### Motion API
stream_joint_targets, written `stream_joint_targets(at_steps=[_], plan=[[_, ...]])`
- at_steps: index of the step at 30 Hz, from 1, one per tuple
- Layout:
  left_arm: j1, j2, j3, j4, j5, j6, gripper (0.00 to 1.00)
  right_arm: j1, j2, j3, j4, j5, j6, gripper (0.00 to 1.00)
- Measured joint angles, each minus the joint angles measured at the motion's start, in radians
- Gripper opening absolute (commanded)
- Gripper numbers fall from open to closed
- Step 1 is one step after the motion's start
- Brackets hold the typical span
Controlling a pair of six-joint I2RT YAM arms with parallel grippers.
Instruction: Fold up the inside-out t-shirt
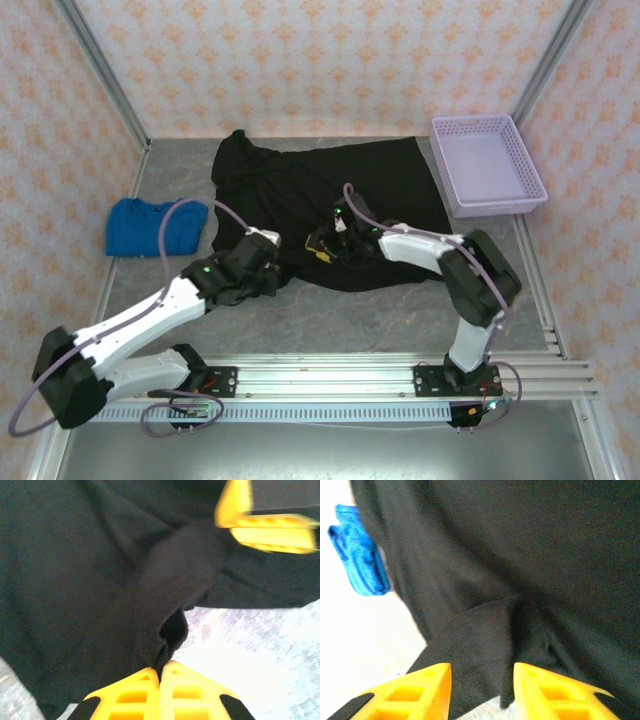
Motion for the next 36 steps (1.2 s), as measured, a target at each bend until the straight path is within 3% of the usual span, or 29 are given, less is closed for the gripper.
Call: stream_joint_targets(at_steps=[5, 9, 13, 17, 25, 36], plan=[[0.106, -0.111, 0.014, -0.071, 0.049, -0.026, 0.00, -0.023, -0.299, -0.019, -0.261, 0.201, -0.158, 0.47], [0.172, -0.121, 0.057, -0.125, 0.074, -0.024, 0.00, -0.066, -0.431, -0.031, -0.462, 0.399, -0.259, 0.49], [0.216, -0.121, 0.093, -0.156, 0.083, -0.021, 0.00, -0.200, -0.492, -0.082, -0.612, 0.553, -0.333, 0.51], [0.234, -0.109, 0.113, -0.159, 0.105, -0.014, 0.00, -0.393, -0.504, -0.134, -0.688, 0.628, -0.383, 0.51], [0.236, -0.061, 0.122, -0.157, 0.151, 0.005, 0.00, -0.784, -0.512, -0.278, -0.674, 0.584, -0.425, 0.49], [0.280, -0.053, 0.124, -0.152, 0.156, 0.024, 0.00, -0.818, -0.358, -0.366, -0.490, 0.326, -0.409, 0.42]])
